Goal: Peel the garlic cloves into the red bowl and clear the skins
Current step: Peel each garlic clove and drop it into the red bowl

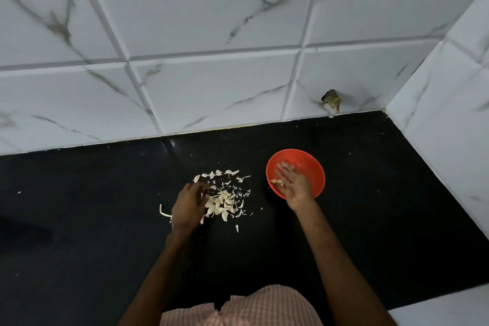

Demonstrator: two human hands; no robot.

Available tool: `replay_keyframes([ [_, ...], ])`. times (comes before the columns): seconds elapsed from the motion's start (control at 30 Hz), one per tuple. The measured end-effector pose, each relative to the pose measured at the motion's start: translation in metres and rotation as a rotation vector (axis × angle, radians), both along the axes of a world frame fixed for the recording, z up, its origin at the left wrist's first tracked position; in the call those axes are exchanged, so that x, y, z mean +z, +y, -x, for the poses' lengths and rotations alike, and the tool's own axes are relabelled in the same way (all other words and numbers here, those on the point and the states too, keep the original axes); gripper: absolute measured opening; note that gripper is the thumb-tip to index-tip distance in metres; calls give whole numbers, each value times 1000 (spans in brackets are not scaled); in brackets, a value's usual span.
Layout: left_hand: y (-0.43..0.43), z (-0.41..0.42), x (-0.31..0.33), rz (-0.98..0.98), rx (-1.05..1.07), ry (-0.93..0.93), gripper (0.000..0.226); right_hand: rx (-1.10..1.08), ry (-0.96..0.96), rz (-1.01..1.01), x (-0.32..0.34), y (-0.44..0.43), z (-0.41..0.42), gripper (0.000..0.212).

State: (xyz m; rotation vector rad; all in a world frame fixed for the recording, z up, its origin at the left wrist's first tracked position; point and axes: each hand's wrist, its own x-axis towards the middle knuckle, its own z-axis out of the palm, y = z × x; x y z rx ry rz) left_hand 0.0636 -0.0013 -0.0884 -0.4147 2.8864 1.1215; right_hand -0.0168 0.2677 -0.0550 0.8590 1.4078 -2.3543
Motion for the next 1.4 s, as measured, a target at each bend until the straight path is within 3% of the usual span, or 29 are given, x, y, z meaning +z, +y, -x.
replay_keyframes([
  [0.1, -6, -11, -11, 90, -95, -161, 50, 60, 20, -132, 1, -5, 2, 22],
  [0.17, -4, -14, -18, 97, -126, -229, 56, 75, 139, -394, 2, -16, -3, 20],
  [0.23, -1, -17, -23, 73, -108, -212, 48, 165, 386, -635, 3, -32, -15, 21],
  [0.3, 1, -18, -26, 48, -79, -165, 37, 393, 548, -759, -4, -54, -31, 21],
  [0.4, 1, -20, -27, -23, -30, -132, 30, 710, 593, -904, -27, -86, -50, 22],
  [0.53, -2, -20, -25, -239, 44, -80, 4, 823, 628, -981, -44, -104, -59, 29],
  [0.7, 1, -17, -20, -408, 72, -34, 19, 875, 648, -898, -43, -114, -61, 23],
  [0.9, 11, -13, -13, -682, 19, 12, 13, 647, 488, -753, -39, -115, -60, 9],
  [1.1, 14, -14, -11, -949, 51, -108, 21, 593, 446, -650, -29, -113, -55, 11],
  [1.4, 20, -5, -5, -867, 123, 5, 23, 580, 260, -345, -20, -117, -52, 8],
])
